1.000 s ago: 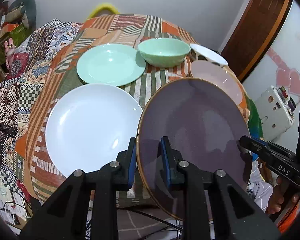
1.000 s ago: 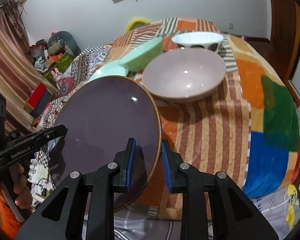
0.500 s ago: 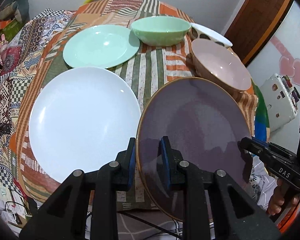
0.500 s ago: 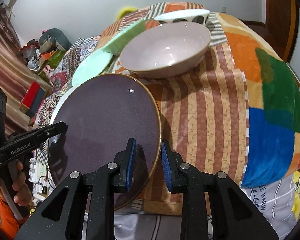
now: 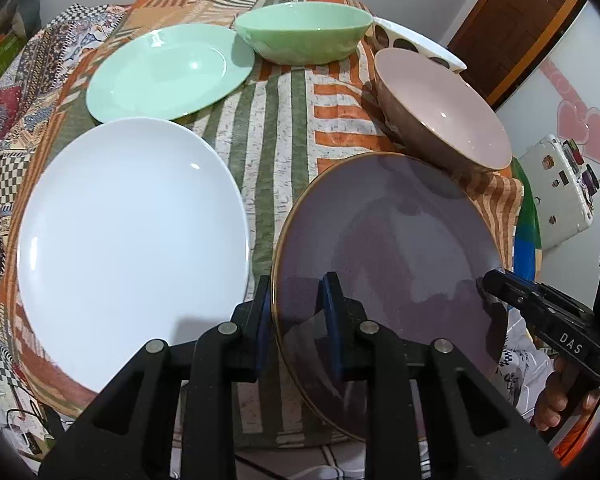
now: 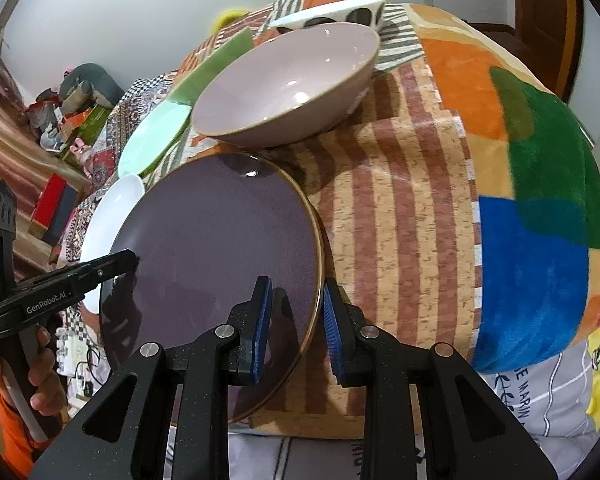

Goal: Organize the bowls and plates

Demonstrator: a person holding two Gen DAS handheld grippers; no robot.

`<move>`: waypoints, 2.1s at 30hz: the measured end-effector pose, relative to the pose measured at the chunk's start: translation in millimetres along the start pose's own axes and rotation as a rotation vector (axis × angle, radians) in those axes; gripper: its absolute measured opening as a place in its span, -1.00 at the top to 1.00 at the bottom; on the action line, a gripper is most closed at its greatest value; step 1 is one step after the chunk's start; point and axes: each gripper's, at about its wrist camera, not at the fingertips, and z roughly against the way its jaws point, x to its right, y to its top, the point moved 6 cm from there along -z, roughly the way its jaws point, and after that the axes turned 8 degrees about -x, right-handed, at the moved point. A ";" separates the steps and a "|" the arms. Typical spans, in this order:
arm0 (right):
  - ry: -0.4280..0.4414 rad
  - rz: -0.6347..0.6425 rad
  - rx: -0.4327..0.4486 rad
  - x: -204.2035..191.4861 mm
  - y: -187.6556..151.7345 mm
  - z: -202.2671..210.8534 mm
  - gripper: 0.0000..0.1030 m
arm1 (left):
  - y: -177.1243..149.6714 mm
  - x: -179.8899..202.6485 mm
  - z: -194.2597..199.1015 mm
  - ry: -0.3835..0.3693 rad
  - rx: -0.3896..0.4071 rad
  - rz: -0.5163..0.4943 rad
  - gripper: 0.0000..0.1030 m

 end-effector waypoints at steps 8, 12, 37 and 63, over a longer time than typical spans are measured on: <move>-0.033 0.017 0.008 0.7 1.6 -0.6 0.55 | 4.2 -1.8 -9.6 -0.005 -0.008 0.011 0.50; -0.031 0.013 0.010 1.8 5.1 -1.4 0.55 | 5.6 -0.4 -10.8 0.003 -0.006 0.003 0.49; -0.048 0.094 0.153 -28.6 17.8 51.0 0.25 | 4.9 10.7 84.1 0.026 0.248 -0.054 0.07; -0.022 0.349 0.175 -151.1 45.0 24.0 -0.27 | -28.7 -128.6 123.3 0.107 0.357 0.199 -0.26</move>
